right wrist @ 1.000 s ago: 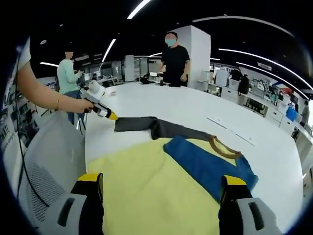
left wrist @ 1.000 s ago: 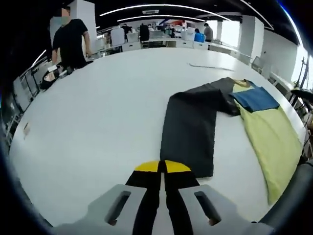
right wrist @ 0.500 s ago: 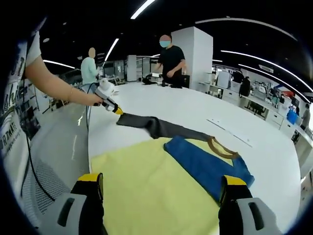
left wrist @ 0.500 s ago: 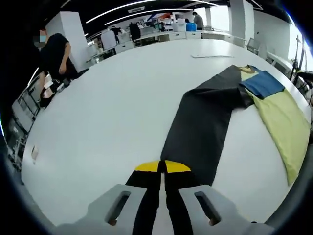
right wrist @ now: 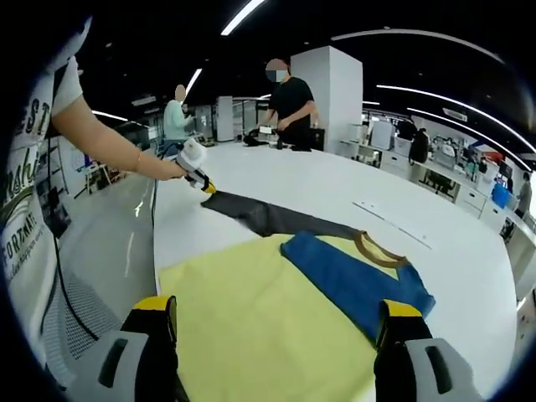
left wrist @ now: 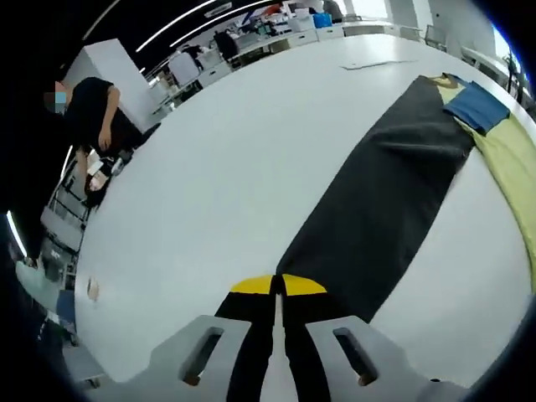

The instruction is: Fold the garment on the visible template until the final outline fits inside the template.

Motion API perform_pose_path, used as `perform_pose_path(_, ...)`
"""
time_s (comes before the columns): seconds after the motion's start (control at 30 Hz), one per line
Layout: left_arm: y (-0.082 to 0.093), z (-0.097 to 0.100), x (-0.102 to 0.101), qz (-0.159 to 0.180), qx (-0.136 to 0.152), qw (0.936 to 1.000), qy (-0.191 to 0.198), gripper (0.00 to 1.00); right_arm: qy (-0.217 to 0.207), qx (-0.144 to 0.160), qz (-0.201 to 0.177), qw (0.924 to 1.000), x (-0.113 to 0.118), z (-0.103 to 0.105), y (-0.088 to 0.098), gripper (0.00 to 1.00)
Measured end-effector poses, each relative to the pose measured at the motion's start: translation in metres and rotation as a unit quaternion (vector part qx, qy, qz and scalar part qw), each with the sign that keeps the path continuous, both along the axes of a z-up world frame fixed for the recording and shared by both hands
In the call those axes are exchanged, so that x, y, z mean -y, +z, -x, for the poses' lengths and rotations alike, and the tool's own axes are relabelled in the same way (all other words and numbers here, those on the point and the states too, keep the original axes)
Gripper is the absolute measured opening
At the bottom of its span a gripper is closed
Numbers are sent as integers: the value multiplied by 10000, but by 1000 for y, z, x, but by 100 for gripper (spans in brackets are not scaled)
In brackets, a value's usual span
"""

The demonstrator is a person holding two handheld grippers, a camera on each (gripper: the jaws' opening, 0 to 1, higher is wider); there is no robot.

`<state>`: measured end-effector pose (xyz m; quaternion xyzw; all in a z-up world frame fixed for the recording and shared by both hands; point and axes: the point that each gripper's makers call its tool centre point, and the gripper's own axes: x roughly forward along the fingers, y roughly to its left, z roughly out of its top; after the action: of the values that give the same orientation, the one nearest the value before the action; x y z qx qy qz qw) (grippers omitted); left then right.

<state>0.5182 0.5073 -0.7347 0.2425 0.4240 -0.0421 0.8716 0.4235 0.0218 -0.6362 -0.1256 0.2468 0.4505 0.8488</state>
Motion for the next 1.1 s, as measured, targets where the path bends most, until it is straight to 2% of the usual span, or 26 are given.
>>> perform_pose_path(0.13,2,-9,-3,20,37,9999,91,0,-18,-51,63,10000,0,1,-3,99)
perform_pose_path(0.23,4,-16,-6,-154,62,9999,45,0,-44,-89,20,9999,-1,1,-3,99)
perform_pose_path(0.33,2,-20,-10,-126,49,9999,92,0,-98,-92,-23,9999,0,0,-2,99)
perform_pose_path(0.57,-2,-16,-16,-261,-68,9995,190,0,-162,-142,-52,9998,0,0,-3,99)
perform_pose_path(0.6,2,-17,-20,-348,37,9990,267,2,-165,-144,-50,9997,0,0,-3,99)
perform_pose_path(0.63,9,-20,-20,-343,265,9987,284,6,-162,-147,-36,9998,0,1,-4,99)
perform_pose_path(0.67,12,-22,-19,-236,397,9984,320,12,-152,-149,-32,9998,-1,1,-4,99)
perform_pose_path(0.73,12,-21,-14,224,449,9973,535,24,-145,-169,-45,9997,-2,2,-4,99)
perform_pose_path(0.77,12,-20,-13,307,453,9969,559,27,-143,-171,-52,9997,-2,2,-4,99)
perform_pose_path(0.8,15,-20,-10,534,562,9950,635,29,-142,-175,-56,9997,-3,2,-4,99)
perform_pose_path(0.87,21,-22,-1,1137,852,9867,796,34,-132,-169,-60,9998,-4,2,-4,99)
perform_pose_path(0.9,25,-22,3,1518,1045,9782,953,37,-127,-182,-75,9997,-5,2,-4,99)
perform_pose_path(0.97,32,-20,9,1862,1277,9686,1046,45,-130,-203,-91,9997,-5,3,-4,99)
perform_pose_path(1.03,34,-13,14,2098,1301,9615,1211,50,-123,-208,-84,9997,-6,4,-5,99)
perform_pose_path(1.1,36,-10,16,2364,1440,9513,1358,54,-107,-205,-92,9997,-6,5,-5,99)
